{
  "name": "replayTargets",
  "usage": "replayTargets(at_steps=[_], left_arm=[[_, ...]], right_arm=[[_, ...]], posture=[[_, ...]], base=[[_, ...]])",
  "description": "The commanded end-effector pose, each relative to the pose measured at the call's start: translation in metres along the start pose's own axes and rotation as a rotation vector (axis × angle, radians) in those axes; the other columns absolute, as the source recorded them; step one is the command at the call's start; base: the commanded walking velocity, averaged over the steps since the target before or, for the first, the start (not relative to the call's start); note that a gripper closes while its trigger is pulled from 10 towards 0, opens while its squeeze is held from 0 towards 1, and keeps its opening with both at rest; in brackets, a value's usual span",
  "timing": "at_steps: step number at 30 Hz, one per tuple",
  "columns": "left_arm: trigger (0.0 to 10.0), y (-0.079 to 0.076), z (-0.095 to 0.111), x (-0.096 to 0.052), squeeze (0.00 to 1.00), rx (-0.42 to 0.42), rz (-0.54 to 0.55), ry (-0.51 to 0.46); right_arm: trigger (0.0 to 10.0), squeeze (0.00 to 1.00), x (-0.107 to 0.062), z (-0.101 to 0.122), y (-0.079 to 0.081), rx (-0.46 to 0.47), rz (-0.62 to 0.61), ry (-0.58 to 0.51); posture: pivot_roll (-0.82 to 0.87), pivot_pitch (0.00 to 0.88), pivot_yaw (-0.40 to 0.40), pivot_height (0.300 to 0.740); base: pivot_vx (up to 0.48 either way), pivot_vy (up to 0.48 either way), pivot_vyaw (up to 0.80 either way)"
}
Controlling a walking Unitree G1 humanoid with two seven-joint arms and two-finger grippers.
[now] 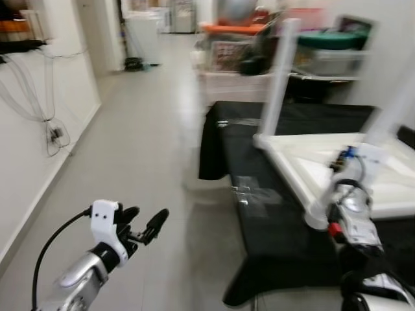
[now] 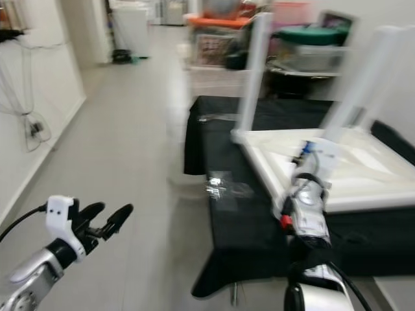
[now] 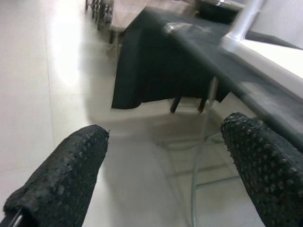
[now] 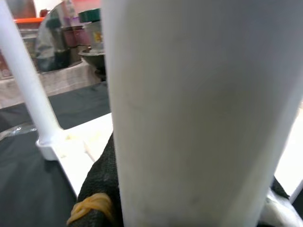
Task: Building children table
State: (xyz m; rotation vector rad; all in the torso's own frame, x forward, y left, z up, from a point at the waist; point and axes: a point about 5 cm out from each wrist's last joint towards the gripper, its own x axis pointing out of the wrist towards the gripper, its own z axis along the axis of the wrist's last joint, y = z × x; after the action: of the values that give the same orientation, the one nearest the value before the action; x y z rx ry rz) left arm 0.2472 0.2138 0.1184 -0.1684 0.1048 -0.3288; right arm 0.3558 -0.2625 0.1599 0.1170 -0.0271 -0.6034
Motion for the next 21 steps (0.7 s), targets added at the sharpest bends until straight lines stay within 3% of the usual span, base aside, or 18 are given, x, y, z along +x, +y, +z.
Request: replayTargets(at_steps=[1,12,21], left_arm=[[10.0,-0.018,0.001,0.010,0.00,-0.010,-0.073,-0.017],[10.0,-0.019,0.000,0.010,0.00,-0.012,-0.083,-0.009],[10.0,-0.019,0.000,0.012,0.00,-0.009,-0.083,-0.009]], right_arm=[[10.0,0.00,-0.007,-0.035,-0.014,-0.105,-0.009,0.120],[10.0,0.00,-0.021,-0.054,-0.023,-0.091,-0.082,0.172],[10.0,0.00,-0.020,-0.058,-0.030,-0.099,-0.095,0.199]], posture=[[0.07,0.000,-0.059,0.740],[0.07,0.000,-0.057,0.740],[0.07,0.000,-0.059,0.740]], base=[[0.296,0.000,0.00],[0.000,0.000,0.00],[0.000,0.000,0.00]])
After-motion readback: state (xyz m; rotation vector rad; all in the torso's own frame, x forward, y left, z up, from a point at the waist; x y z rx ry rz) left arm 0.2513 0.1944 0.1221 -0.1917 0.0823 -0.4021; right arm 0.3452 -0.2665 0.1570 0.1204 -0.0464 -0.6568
